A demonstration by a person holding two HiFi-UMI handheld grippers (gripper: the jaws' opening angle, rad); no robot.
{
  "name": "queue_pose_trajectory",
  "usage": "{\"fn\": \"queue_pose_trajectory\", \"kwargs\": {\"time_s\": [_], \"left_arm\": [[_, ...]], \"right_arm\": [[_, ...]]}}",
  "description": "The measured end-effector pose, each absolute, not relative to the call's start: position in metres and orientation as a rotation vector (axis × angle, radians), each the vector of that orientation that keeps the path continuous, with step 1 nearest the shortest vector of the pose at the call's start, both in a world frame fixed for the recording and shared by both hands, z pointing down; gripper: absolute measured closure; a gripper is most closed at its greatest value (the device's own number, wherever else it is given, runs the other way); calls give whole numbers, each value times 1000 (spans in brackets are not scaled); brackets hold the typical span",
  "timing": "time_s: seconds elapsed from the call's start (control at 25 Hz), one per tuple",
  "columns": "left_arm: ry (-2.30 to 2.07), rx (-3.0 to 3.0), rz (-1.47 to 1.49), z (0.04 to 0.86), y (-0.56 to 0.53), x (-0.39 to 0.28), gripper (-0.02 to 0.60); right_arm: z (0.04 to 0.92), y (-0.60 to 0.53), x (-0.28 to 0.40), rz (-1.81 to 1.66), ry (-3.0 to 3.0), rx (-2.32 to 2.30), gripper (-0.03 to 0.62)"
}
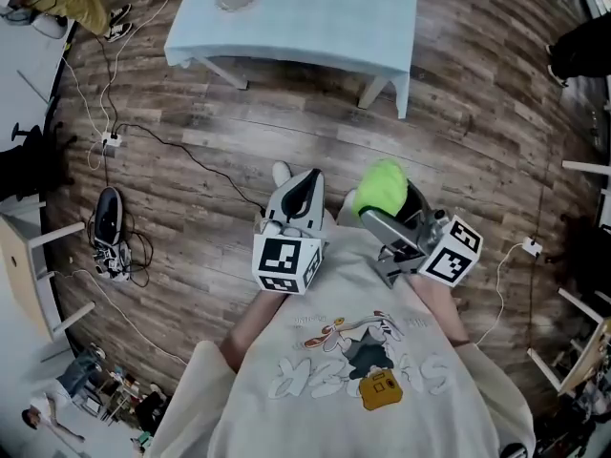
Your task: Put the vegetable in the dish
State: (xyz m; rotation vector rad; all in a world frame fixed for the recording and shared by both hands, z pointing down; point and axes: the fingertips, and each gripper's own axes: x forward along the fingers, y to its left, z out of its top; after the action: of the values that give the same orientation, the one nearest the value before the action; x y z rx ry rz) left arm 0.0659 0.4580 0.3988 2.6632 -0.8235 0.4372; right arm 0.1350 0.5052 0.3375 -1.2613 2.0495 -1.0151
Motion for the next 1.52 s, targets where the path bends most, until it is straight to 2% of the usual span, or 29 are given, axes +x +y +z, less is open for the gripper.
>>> {"fn": "queue_pose_trajectory", "kwargs": {"time_s": [0.4,0.76,1.32,1.52], "left_arm": [[-896,2699,459,385,499,89,574],[-901,2657,475,396,472,107,574],[-946,2595,414,392,323,115,574],[-954,2596,385,380,252,99,574]], "right_arm": [[340,544,167,-952,2088,-1337,98],[343,518,190,-971,2082,-1328,98],[327,366,194,-1002,2150,-1248,98],[316,294,181,-990,2168,-1258,98]]}}
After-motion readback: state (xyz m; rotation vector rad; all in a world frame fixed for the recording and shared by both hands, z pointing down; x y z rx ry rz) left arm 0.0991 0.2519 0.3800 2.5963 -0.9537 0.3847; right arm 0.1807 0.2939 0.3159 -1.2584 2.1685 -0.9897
